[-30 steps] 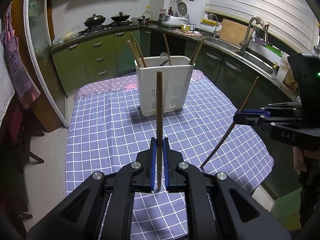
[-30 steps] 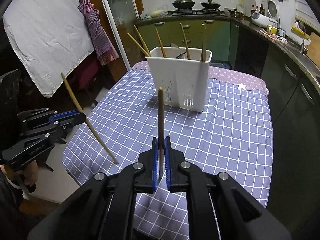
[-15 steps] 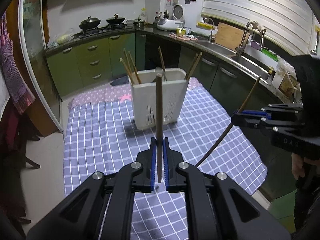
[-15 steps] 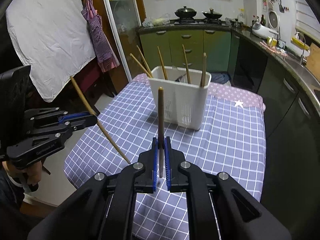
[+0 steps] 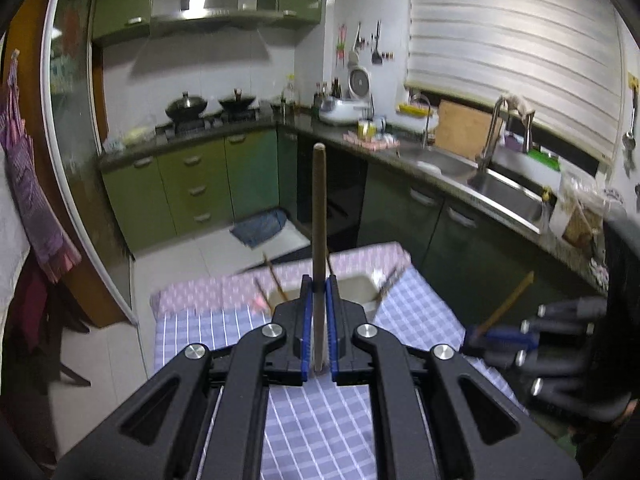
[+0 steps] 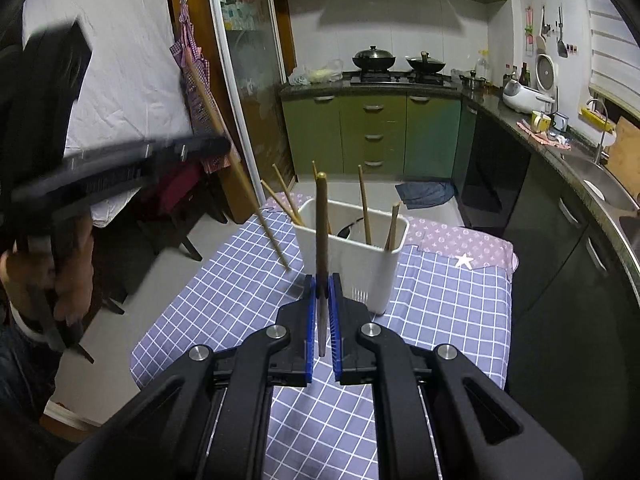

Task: Organize utensils
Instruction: 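Carry both upright chopsticks over the white holder and lower them in, then open the left tool over the holder while the right tool releases its chopstick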

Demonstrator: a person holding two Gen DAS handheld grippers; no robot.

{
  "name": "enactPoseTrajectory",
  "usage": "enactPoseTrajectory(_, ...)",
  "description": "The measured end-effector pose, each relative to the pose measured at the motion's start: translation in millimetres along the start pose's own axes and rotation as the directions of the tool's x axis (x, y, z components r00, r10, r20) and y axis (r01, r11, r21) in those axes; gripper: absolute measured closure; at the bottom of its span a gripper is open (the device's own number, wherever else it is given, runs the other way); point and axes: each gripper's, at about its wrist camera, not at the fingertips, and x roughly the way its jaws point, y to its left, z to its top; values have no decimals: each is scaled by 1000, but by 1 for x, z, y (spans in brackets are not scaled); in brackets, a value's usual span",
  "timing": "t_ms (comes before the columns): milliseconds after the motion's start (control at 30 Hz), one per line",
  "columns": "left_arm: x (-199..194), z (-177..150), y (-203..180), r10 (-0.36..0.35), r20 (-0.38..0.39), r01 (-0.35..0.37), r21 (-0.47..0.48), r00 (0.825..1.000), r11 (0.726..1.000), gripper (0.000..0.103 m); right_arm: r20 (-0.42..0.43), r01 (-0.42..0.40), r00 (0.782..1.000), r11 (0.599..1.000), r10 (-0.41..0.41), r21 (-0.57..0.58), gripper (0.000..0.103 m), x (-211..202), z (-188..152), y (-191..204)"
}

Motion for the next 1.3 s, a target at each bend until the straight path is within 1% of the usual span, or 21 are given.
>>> enactPoseTrajectory(167,9,35,-4,34,75,-34,-3,997,999,96,4,-9,1000,1000,9,10,96,-1,2,-8)
enactPoseTrajectory(233,18,43,-5,57,95,-57,0,994,998,96,3,-12,1000,1000,12,15,96,-1,0,-10)
enactPoseTrajectory(300,30,46,-6,77,99,-78,5,992,997,96,2,-12,1000,1000,12,22,96,-1,0,-14)
enactPoseTrajectory(333,39,46,-6,91,90,-92,7,992,996,96,2,-11,1000,1000,11,24,96,-1,-2,-15)
enactPoseTrajectory(500,78,35,2,100,16,-100,-9,995,995,96,-1,-6,1000,1000,6,25,96,-1,-2,-19)
enactPoseTrajectory(700,113,4,9,101,-80,-102,-3,992,995,96,-6,5,1000,1000,-4,27,96,2,0,-19)
enactPoseTrajectory(767,119,-6,9,107,-98,-107,3,989,994,89,-7,10,1000,1000,-10,24,96,3,1,-18)
enactPoseTrajectory(833,117,-13,10,109,-93,-109,6,990,994,79,-6,26,1000,1000,-26,13,96,5,1,-14)
enactPoseTrajectory(867,113,-14,11,109,-82,-109,6,991,994,77,-7,29,1000,1000,-29,10,96,6,2,-13)
enactPoseTrajectory(933,103,-16,11,110,-60,-110,4,992,994,67,-9,33,999,999,-33,2,96,7,2,-9)
enactPoseTrajectory(1000,90,-18,12,108,-39,-108,-5,993,994,65,-5,41,999,999,-41,-4,96,7,3,-6)
enactPoseTrajectory(1133,58,-29,11,115,0,-115,-3,993,993,65,2,41,999,999,-41,-13,96,7,7,-3)
enactPoseTrajectory(1200,43,-38,9,110,8,-110,-5,994,994,65,8,40,999,999,-40,-20,96,6,11,0)
enactPoseTrajectory(1300,22,-54,9,111,21,-111,-3,994,994,60,26,46,999,998,-45,-31,96,3,23,4)
